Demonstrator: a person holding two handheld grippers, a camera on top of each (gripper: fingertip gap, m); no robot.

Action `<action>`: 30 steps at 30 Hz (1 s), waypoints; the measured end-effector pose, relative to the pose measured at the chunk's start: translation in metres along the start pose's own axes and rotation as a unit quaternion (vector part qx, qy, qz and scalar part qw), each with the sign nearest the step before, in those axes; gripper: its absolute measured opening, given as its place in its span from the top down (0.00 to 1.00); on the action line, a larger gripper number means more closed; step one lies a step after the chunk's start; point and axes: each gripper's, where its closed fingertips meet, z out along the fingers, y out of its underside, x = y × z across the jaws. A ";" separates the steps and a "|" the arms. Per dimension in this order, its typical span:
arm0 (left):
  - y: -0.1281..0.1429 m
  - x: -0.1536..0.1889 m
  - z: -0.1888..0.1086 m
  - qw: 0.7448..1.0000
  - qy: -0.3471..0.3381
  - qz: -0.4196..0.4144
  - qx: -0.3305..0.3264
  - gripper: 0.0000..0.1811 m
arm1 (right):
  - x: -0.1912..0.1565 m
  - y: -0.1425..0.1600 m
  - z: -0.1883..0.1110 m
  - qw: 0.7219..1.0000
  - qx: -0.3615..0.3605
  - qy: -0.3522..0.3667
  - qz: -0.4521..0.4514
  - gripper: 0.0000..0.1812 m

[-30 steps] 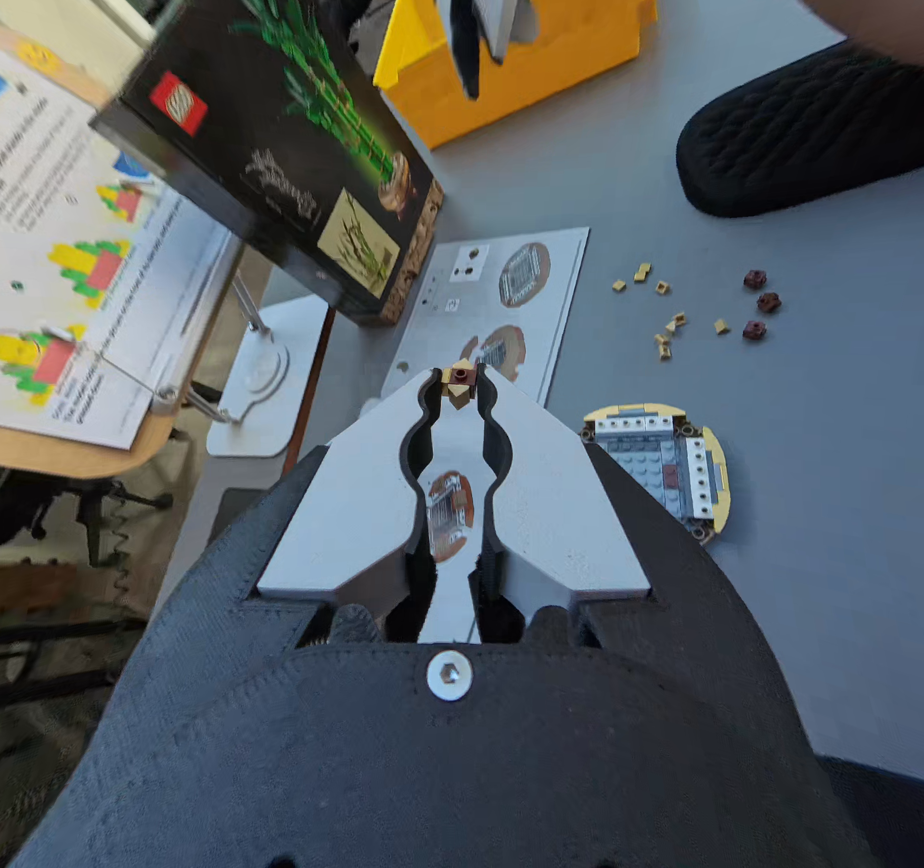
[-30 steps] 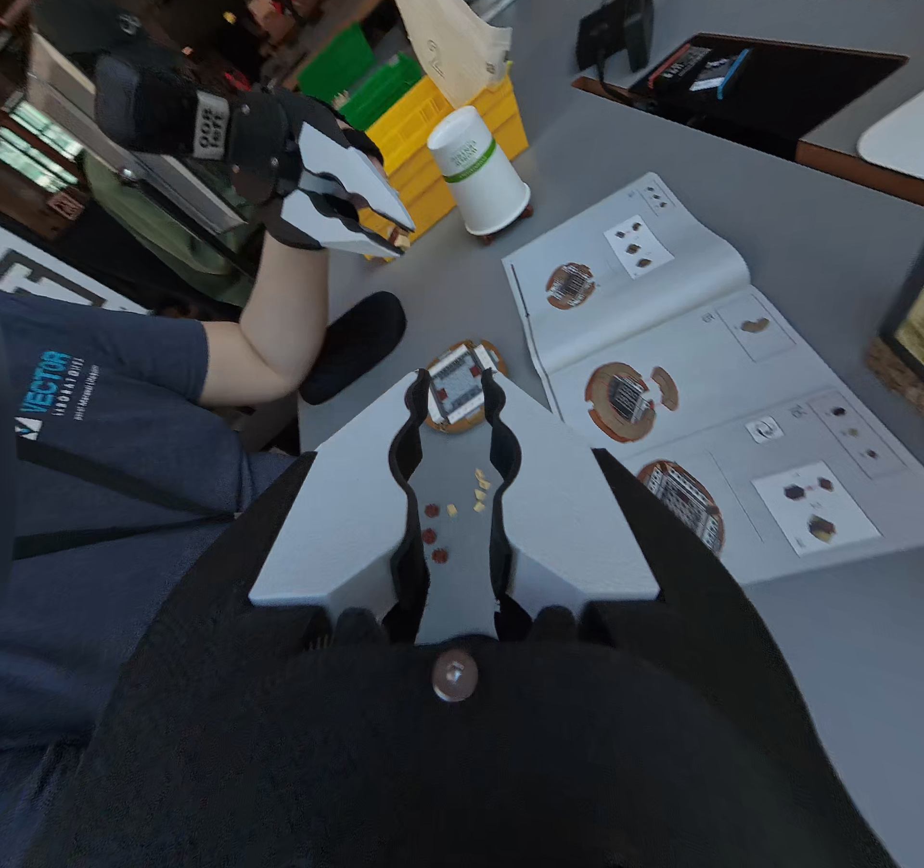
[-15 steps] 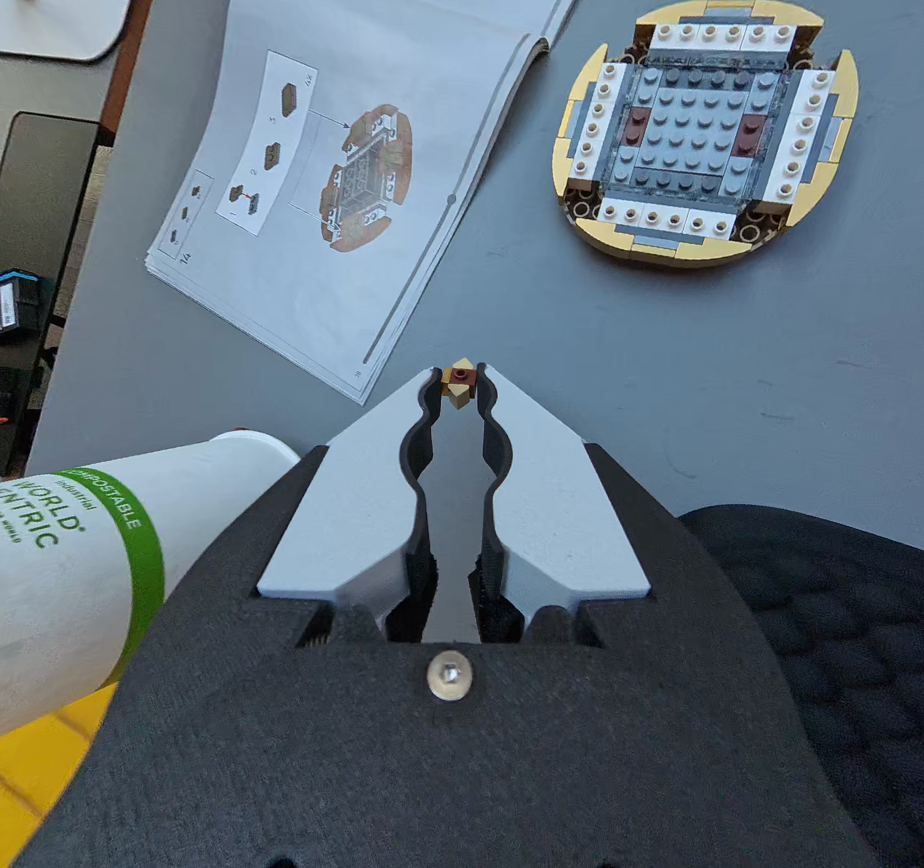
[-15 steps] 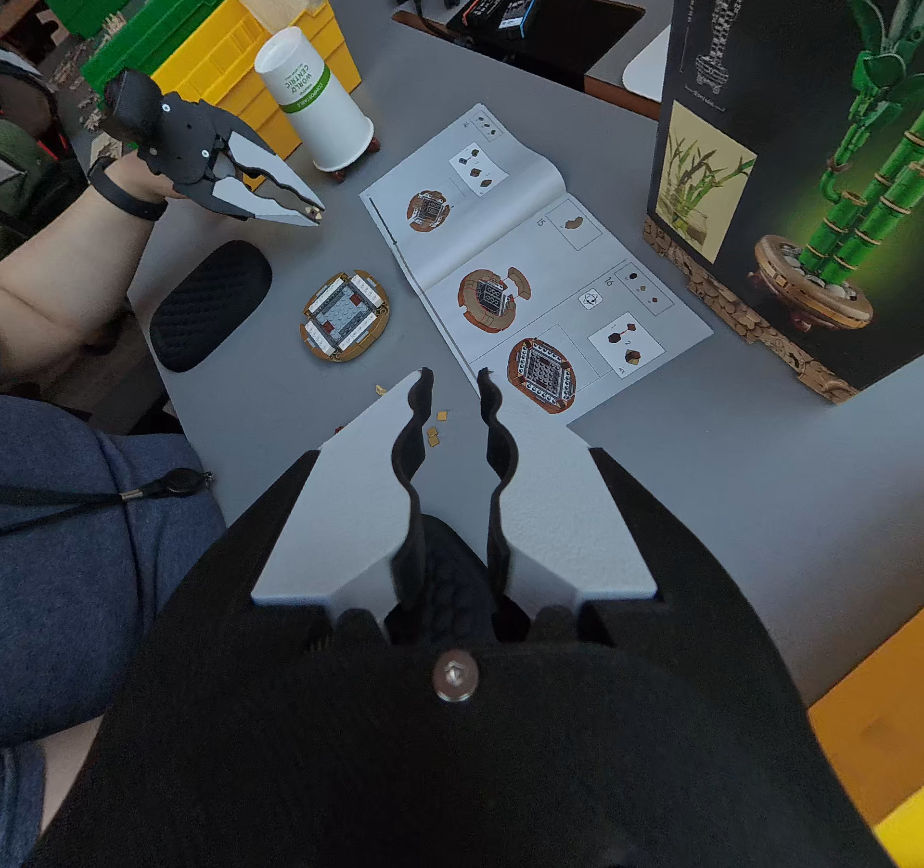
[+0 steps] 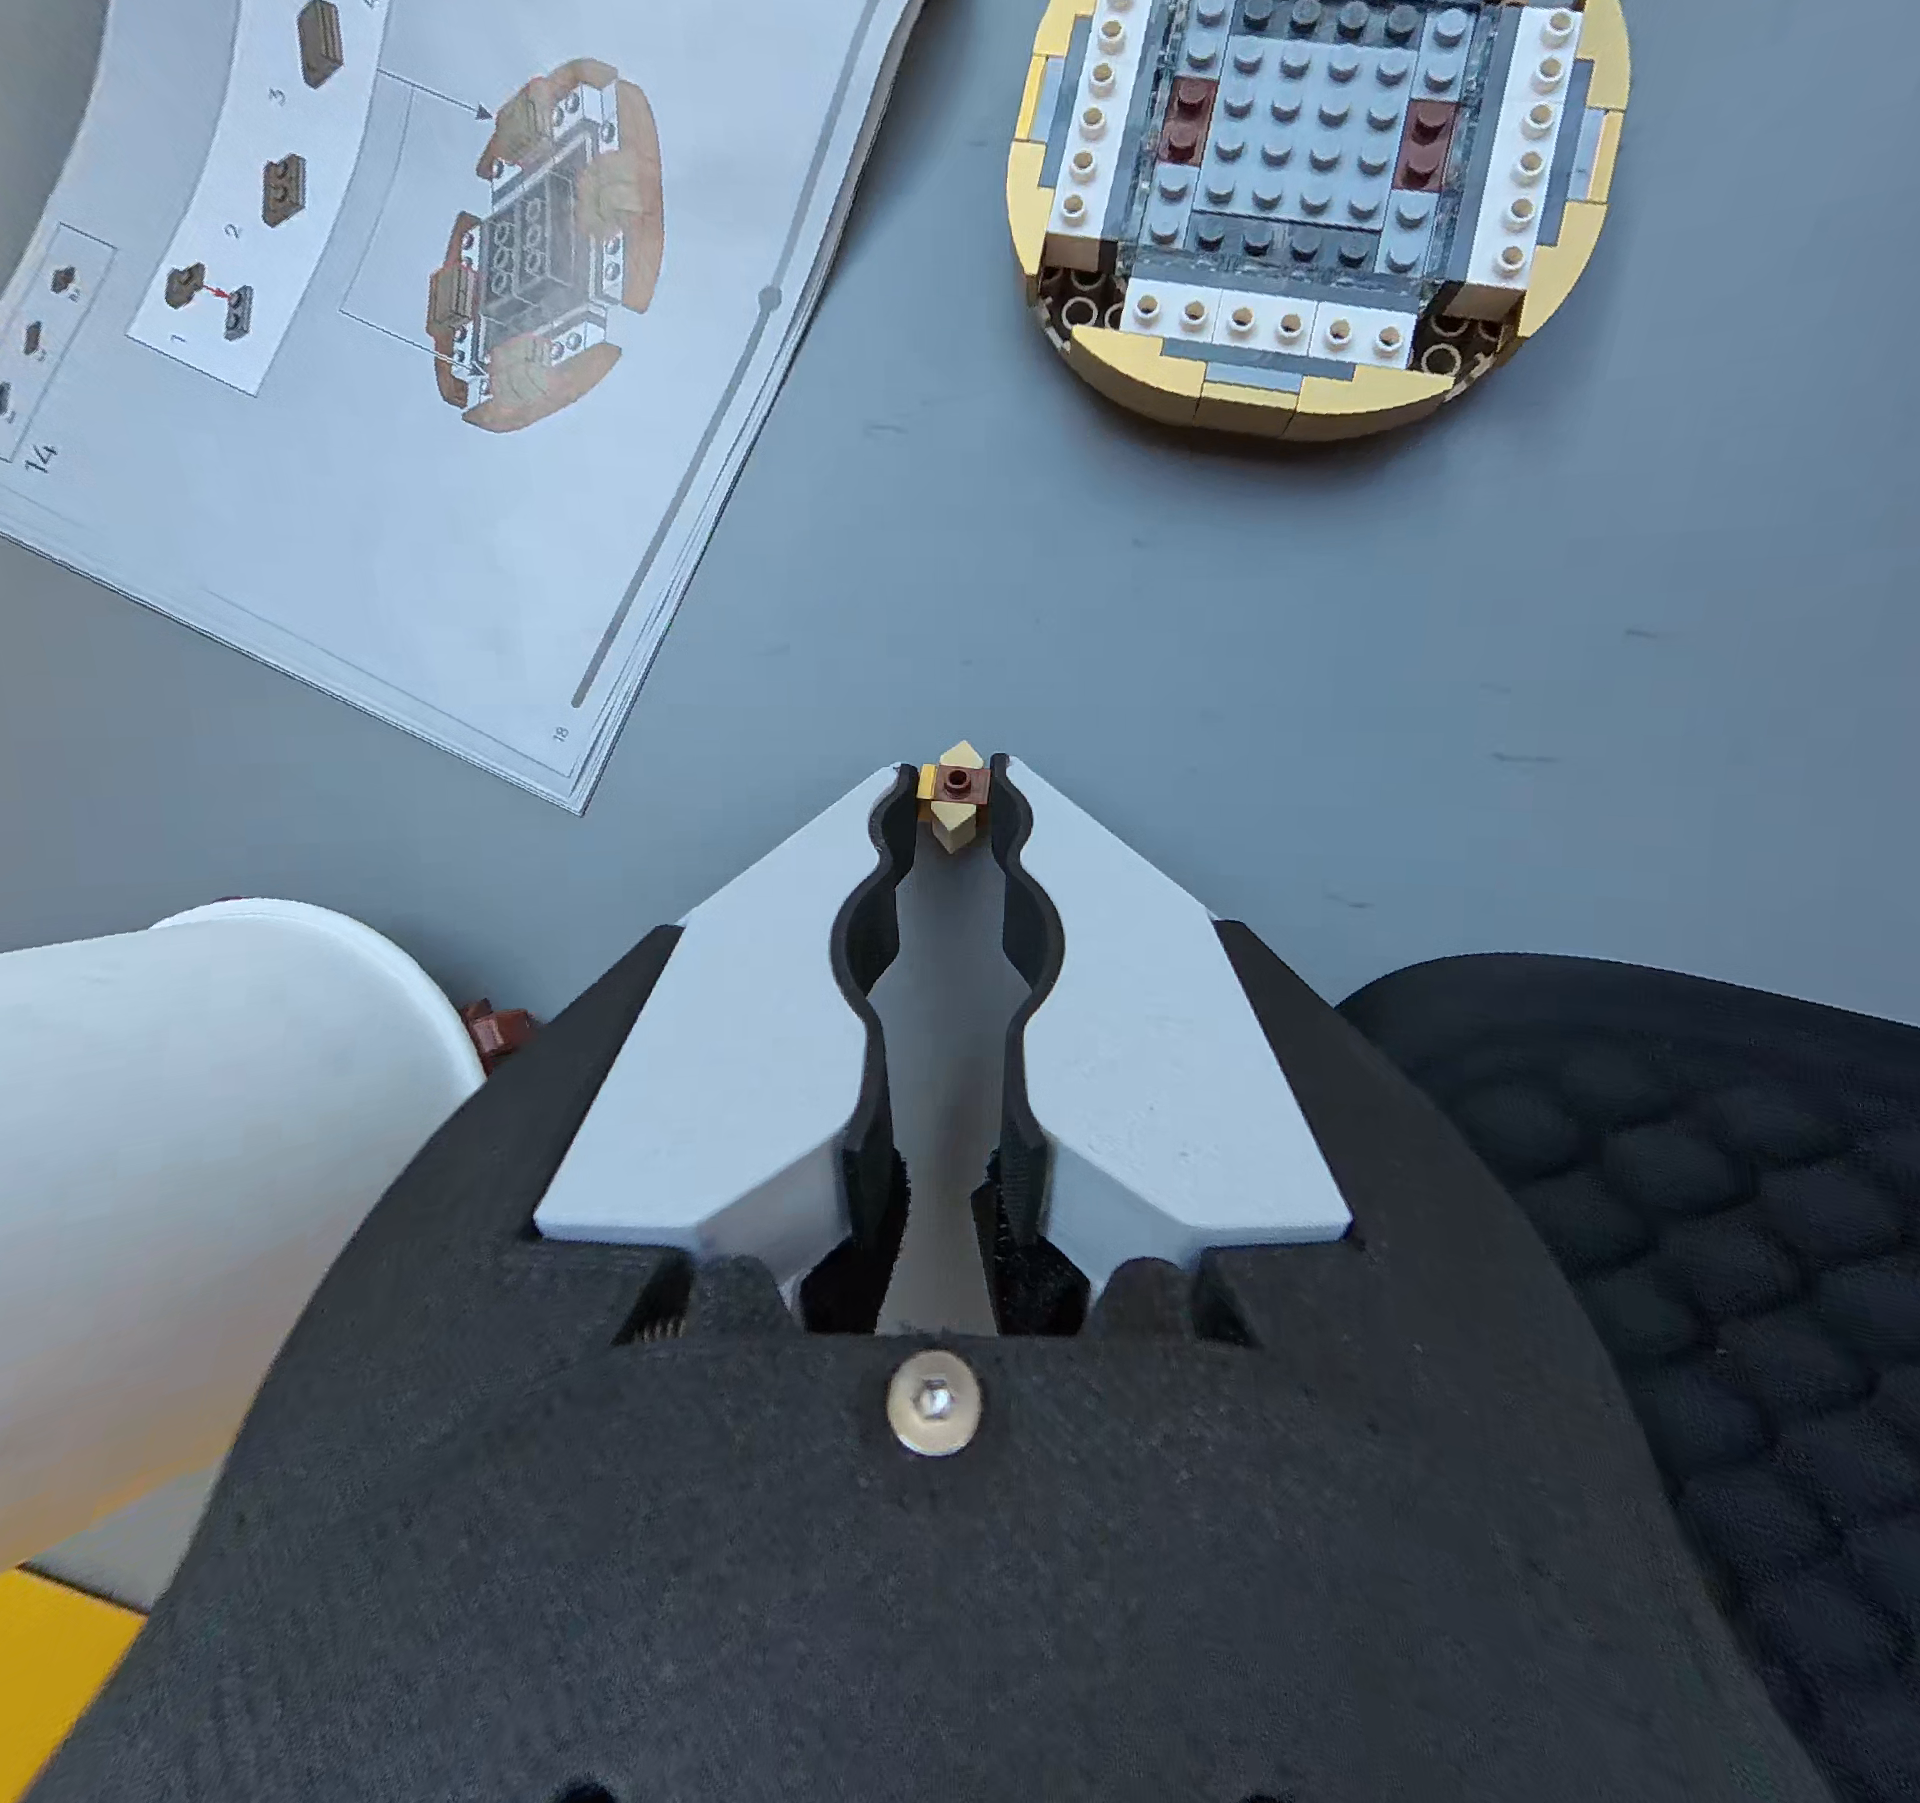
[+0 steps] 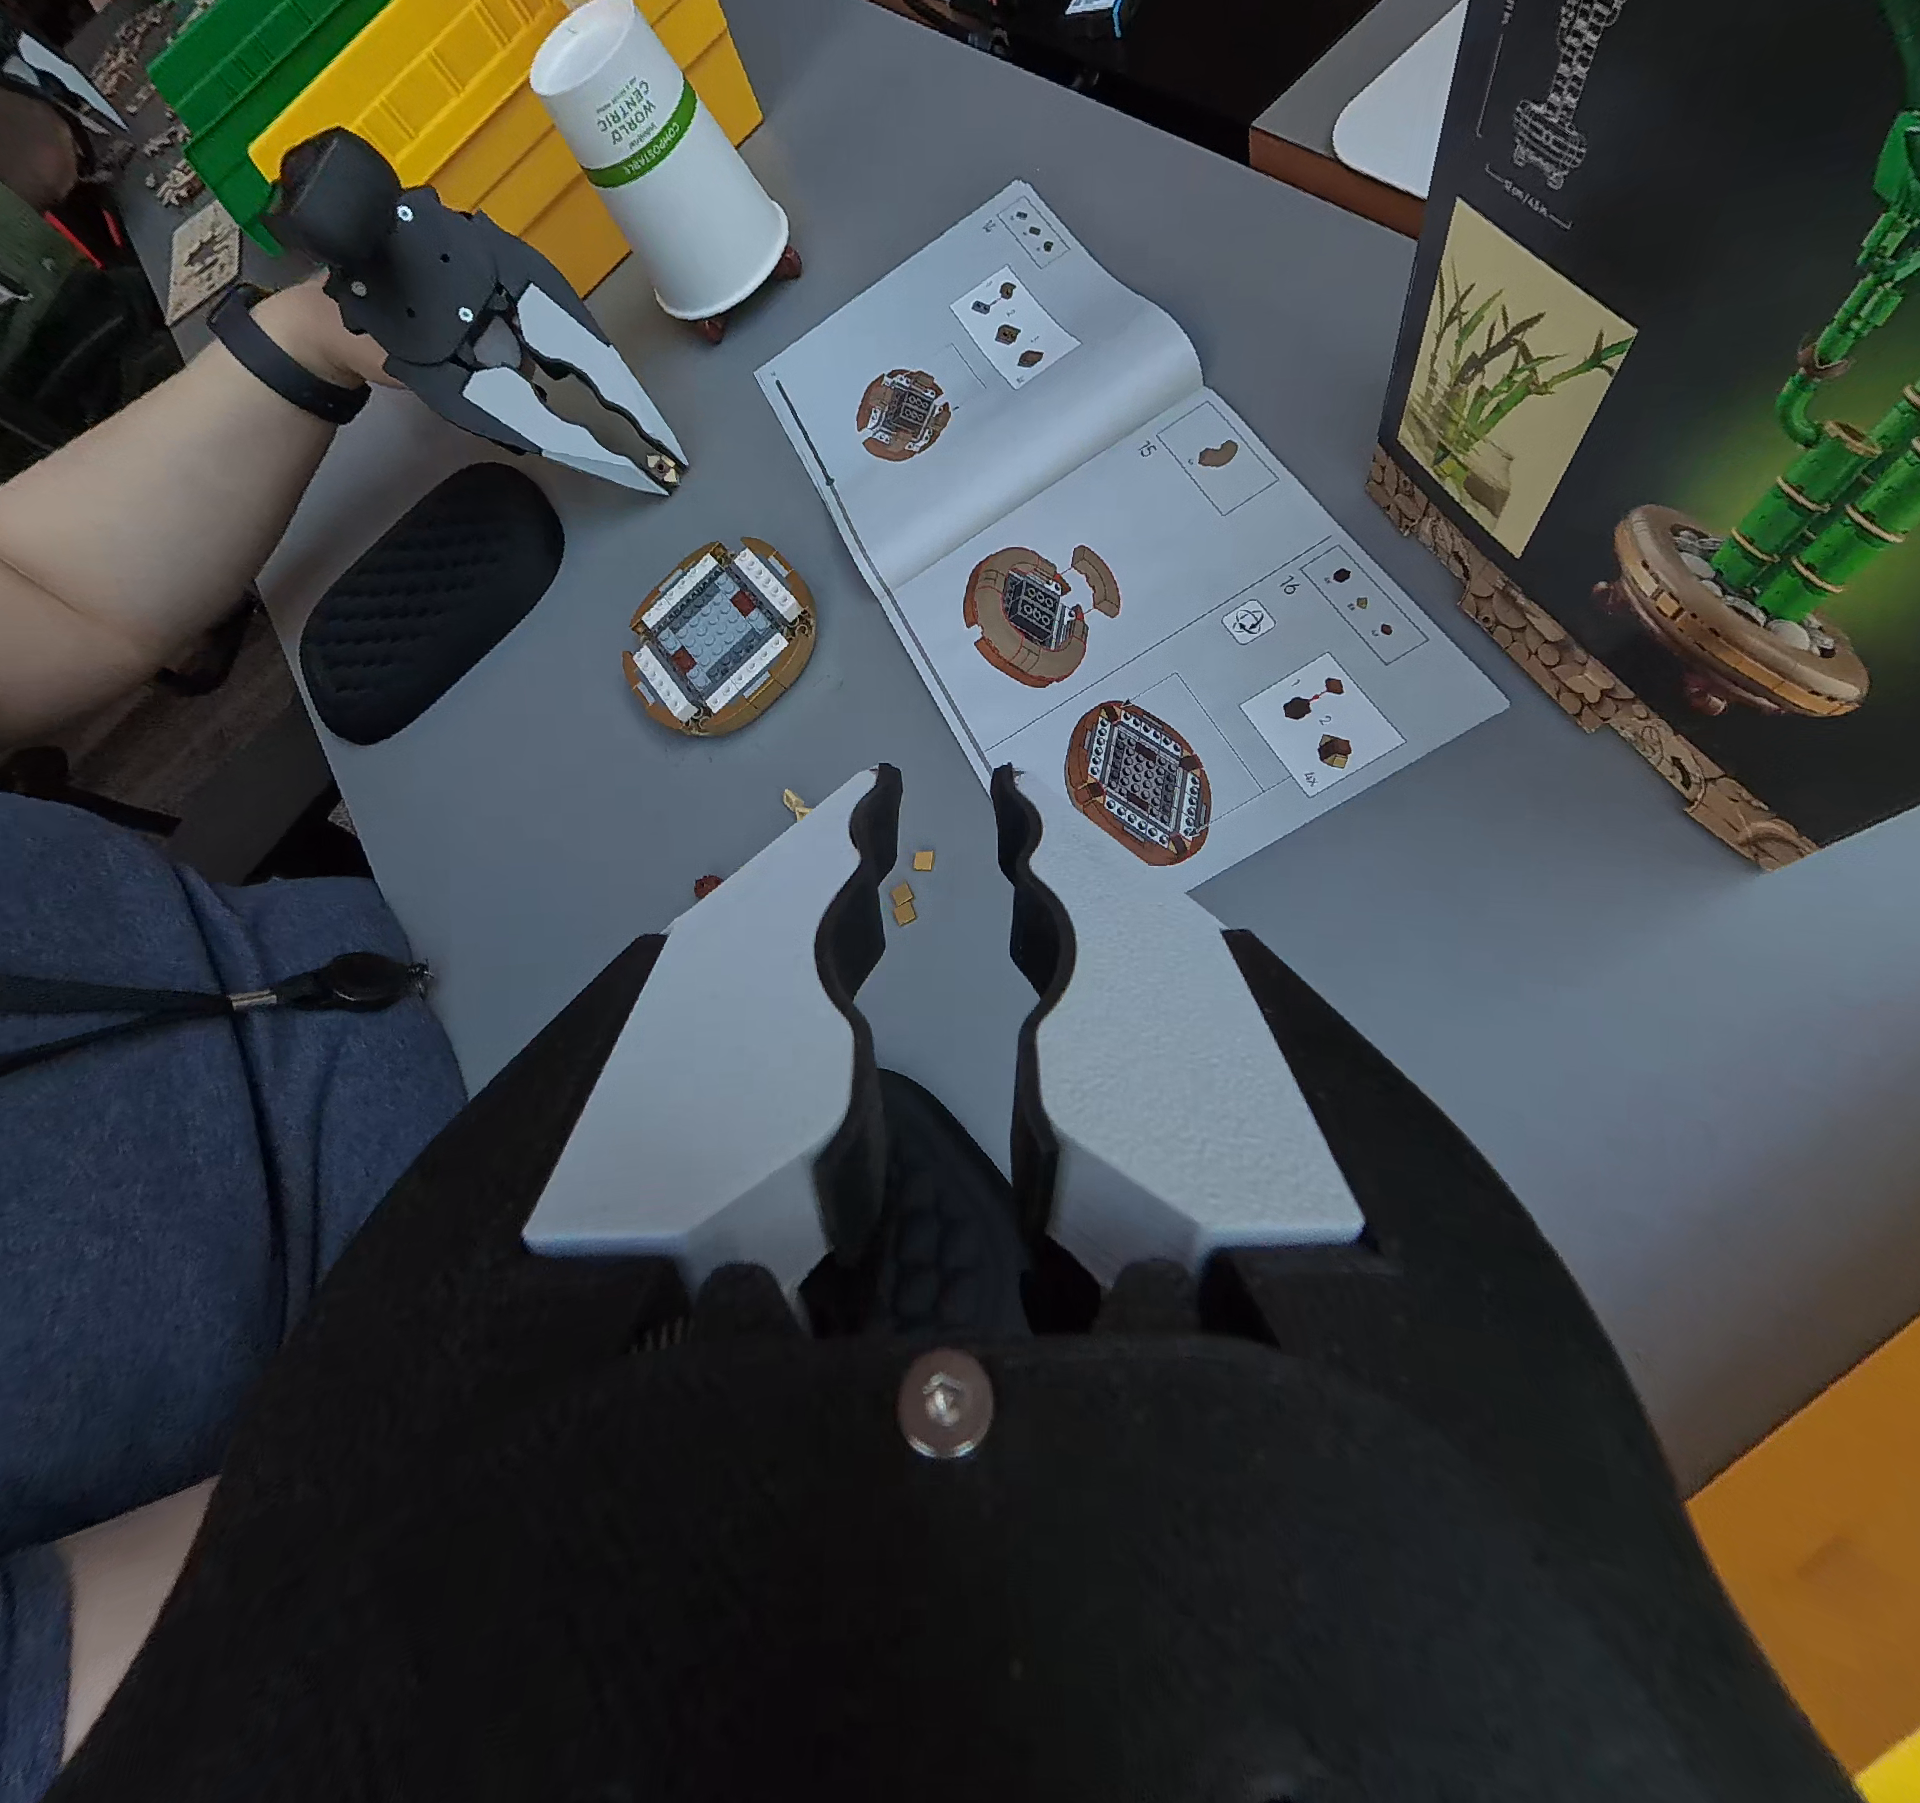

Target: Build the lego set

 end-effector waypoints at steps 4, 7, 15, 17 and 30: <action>0.002 0.002 -0.002 1.000 -0.001 -0.004 0.012 0.93 | -0.002 -0.001 0.005 1.000 -0.007 -0.003 -0.006 0.93; 0.004 0.002 -0.003 1.000 0.000 -0.009 0.012 0.91 | -0.005 0.000 0.011 1.000 -0.017 -0.008 -0.011 0.93; -0.007 -0.003 -0.016 0.997 -0.029 -0.043 0.059 0.85 | -0.028 -0.002 0.025 0.997 -0.029 -0.038 -0.055 0.93; -0.022 -0.006 -0.029 0.991 -0.052 -0.058 0.106 0.82 | -0.041 -0.004 0.031 0.993 -0.035 -0.045 -0.101 0.93; -0.134 0.074 -0.087 0.929 -0.068 -0.086 0.354 0.74 | -0.100 0.061 0.106 0.953 -0.067 -0.087 -0.283 0.92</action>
